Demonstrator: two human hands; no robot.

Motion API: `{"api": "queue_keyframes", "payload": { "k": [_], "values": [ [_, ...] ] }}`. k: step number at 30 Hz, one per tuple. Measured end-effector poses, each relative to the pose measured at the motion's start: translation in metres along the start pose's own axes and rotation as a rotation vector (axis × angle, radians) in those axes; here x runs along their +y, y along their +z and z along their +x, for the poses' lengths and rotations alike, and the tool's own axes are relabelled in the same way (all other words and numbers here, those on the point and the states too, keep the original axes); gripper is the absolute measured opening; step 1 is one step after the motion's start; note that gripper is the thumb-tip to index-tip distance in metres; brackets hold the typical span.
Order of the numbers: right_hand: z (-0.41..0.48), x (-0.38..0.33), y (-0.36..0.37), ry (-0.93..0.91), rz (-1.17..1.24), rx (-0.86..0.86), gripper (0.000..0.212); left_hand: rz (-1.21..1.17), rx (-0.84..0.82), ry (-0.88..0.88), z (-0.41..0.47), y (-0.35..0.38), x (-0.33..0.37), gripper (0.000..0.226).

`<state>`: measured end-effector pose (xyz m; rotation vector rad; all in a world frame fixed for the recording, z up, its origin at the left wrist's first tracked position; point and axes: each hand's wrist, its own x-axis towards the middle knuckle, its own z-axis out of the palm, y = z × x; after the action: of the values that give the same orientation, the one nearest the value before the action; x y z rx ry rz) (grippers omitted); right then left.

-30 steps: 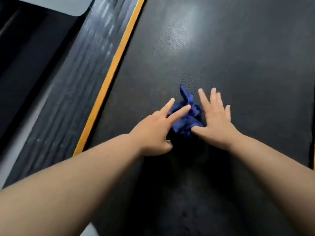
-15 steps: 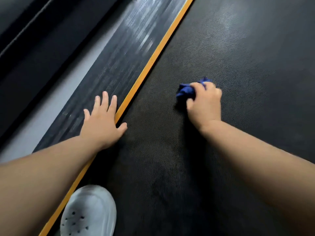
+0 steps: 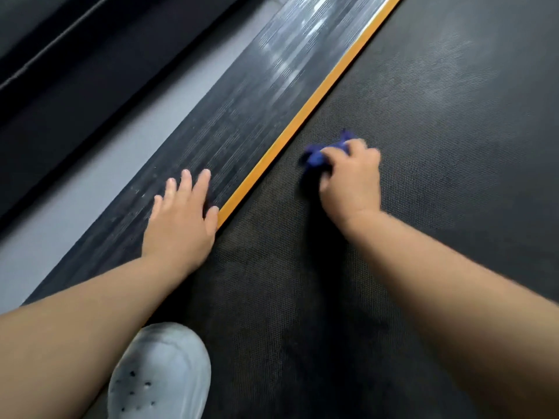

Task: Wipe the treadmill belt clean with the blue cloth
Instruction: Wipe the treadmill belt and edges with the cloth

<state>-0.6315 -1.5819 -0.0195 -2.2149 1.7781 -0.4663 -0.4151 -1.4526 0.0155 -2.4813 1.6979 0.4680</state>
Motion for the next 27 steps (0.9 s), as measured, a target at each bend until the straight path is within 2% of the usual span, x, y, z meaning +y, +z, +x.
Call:
{"api": "queue_keyframes", "payload": {
  "k": [2,4,5,7,9,11,12,14,16,19,20,21,22,25,26,27],
  "values": [
    [-0.045,-0.04,0.015,-0.278,0.098,-0.114,0.027,0.003,-0.002,-0.062,-0.005,-0.002,-0.005,0.058],
    [-0.094,-0.072,0.022,-0.586,0.151,-0.289,0.027,0.014,-0.051,-0.041,-0.01,-0.002,-0.01,0.058],
    [-0.097,-0.075,0.022,-0.672,0.147,-0.324,0.027,0.002,-0.077,-0.024,-0.01,-0.004,-0.013,0.058],
    [-0.067,-0.06,0.022,-0.635,0.122,-0.247,0.029,-0.013,-0.133,0.021,-0.009,-0.008,-0.022,0.059],
    [-0.022,-0.038,0.018,-0.401,0.061,-0.072,0.027,-0.008,-0.207,0.064,-0.009,-0.011,-0.032,0.062],
    [0.006,-0.021,0.013,-0.154,-0.003,-0.001,0.022,-0.014,-0.278,0.079,-0.008,-0.013,-0.038,0.067],
    [0.009,-0.021,0.013,-0.108,-0.026,0.008,0.022,-0.01,-0.3,0.083,-0.007,-0.014,-0.038,0.069],
    [-0.007,-0.034,0.018,-0.174,0.007,0.02,0.021,0.014,-0.32,0.082,-0.006,-0.017,-0.035,0.071],
    [-0.037,-0.054,0.026,-0.333,0.122,-0.038,0.025,0.039,-0.322,0.079,-0.005,-0.019,-0.031,0.071],
    [-0.094,-0.073,0.028,-0.705,0.182,-0.267,0.034,0.03,-0.351,0.075,-0.002,-0.024,-0.029,0.072],
    [-0.103,-0.073,0.025,-0.792,0.157,-0.342,0.035,0.022,-0.358,0.072,-0.003,-0.026,-0.031,0.073],
    [-0.099,-0.068,0.021,-0.803,0.135,-0.36,0.035,0.017,-0.36,0.07,-0.003,-0.026,-0.033,0.074],
    [-0.086,-0.061,0.017,-0.713,0.109,-0.318,0.034,0.017,-0.36,0.074,-0.003,-0.025,-0.033,0.074],
    [-0.025,-0.038,0.007,-0.187,0.016,-0.121,0.032,0.038,-0.363,0.09,-0.002,-0.024,-0.034,0.074],
    [-0.015,-0.037,0.006,-0.065,0.001,-0.124,0.032,0.041,-0.36,0.09,-0.001,-0.024,-0.035,0.074],
    [-0.016,-0.042,0.006,-0.027,-0.008,-0.121,0.031,0.037,-0.354,0.096,-0.001,-0.022,-0.036,0.074]
  ]
}}
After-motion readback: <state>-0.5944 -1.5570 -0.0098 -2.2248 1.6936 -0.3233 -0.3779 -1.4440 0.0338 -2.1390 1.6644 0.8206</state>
